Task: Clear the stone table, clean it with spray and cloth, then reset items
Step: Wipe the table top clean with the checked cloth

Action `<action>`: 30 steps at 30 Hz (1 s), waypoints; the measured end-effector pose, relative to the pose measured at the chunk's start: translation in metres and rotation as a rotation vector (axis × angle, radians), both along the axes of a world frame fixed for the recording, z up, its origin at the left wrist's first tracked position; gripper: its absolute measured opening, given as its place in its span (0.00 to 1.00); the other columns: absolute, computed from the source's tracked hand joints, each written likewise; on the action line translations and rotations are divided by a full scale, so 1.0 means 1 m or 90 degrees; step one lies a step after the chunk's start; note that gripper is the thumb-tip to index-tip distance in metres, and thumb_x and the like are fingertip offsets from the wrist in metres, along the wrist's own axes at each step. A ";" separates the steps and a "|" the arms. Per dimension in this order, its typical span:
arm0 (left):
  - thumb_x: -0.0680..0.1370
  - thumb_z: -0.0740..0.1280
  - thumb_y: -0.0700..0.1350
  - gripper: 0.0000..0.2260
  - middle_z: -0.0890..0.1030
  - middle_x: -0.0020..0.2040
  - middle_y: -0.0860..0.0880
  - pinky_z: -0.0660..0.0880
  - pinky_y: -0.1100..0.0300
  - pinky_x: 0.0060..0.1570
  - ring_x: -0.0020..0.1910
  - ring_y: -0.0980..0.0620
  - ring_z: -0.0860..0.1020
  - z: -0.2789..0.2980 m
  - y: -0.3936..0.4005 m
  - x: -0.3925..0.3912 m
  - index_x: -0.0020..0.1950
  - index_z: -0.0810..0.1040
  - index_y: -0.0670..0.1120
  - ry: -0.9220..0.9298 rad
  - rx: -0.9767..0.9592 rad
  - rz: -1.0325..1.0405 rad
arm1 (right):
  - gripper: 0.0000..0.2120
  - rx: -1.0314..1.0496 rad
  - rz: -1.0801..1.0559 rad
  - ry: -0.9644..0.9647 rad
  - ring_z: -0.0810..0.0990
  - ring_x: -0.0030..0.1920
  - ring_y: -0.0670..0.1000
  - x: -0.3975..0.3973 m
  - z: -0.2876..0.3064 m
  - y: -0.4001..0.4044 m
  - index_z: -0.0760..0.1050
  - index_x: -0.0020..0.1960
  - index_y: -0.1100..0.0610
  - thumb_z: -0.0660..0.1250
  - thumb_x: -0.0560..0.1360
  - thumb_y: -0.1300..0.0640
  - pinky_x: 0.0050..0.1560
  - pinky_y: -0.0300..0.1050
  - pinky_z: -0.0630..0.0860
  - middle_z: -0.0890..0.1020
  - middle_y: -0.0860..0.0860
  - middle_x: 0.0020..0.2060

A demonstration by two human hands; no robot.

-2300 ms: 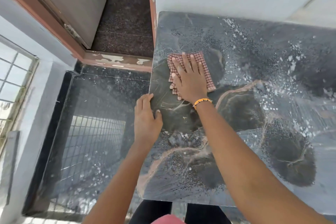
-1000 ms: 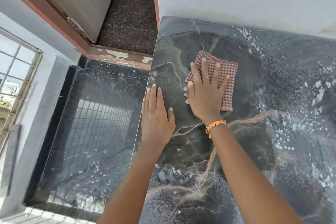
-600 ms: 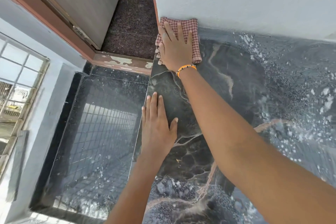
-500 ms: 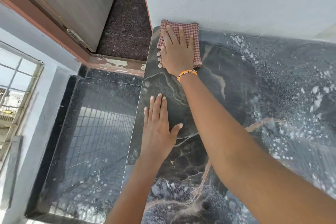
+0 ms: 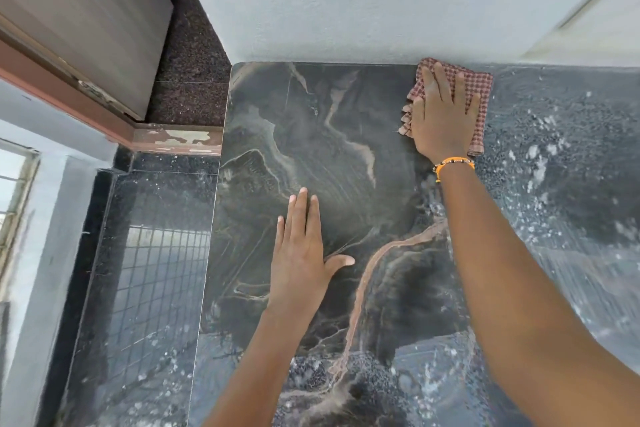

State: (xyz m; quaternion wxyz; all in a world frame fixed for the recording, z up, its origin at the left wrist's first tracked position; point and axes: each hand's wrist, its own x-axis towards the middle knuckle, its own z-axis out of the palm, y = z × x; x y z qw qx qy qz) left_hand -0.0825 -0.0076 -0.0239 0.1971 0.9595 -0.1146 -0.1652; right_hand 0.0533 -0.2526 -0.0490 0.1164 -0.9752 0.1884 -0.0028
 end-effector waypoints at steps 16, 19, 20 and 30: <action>0.69 0.69 0.59 0.45 0.45 0.78 0.48 0.43 0.55 0.73 0.76 0.51 0.43 0.003 -0.004 0.001 0.76 0.48 0.44 -0.006 -0.003 0.019 | 0.26 -0.005 0.234 0.036 0.46 0.77 0.60 0.014 0.003 0.140 0.50 0.77 0.48 0.50 0.80 0.49 0.72 0.66 0.43 0.50 0.47 0.78; 0.69 0.69 0.58 0.45 0.45 0.77 0.47 0.41 0.53 0.73 0.76 0.50 0.42 0.005 -0.009 0.000 0.76 0.47 0.43 0.002 0.007 0.024 | 0.25 -0.036 0.372 0.043 0.50 0.77 0.58 0.032 0.005 0.151 0.52 0.76 0.45 0.50 0.80 0.48 0.73 0.65 0.45 0.54 0.45 0.77; 0.70 0.69 0.59 0.45 0.45 0.77 0.47 0.41 0.53 0.73 0.76 0.50 0.42 0.007 -0.012 0.000 0.76 0.47 0.43 0.003 0.006 0.020 | 0.24 -0.036 0.382 0.039 0.50 0.77 0.57 0.032 0.005 0.144 0.53 0.75 0.45 0.50 0.80 0.49 0.73 0.64 0.46 0.54 0.45 0.77; 0.70 0.68 0.59 0.48 0.36 0.77 0.50 0.41 0.57 0.72 0.75 0.50 0.37 0.004 -0.046 -0.012 0.75 0.38 0.44 0.046 0.022 -0.023 | 0.25 -0.005 0.059 -0.005 0.53 0.77 0.56 -0.018 0.001 -0.047 0.55 0.75 0.46 0.52 0.79 0.51 0.74 0.63 0.49 0.57 0.45 0.76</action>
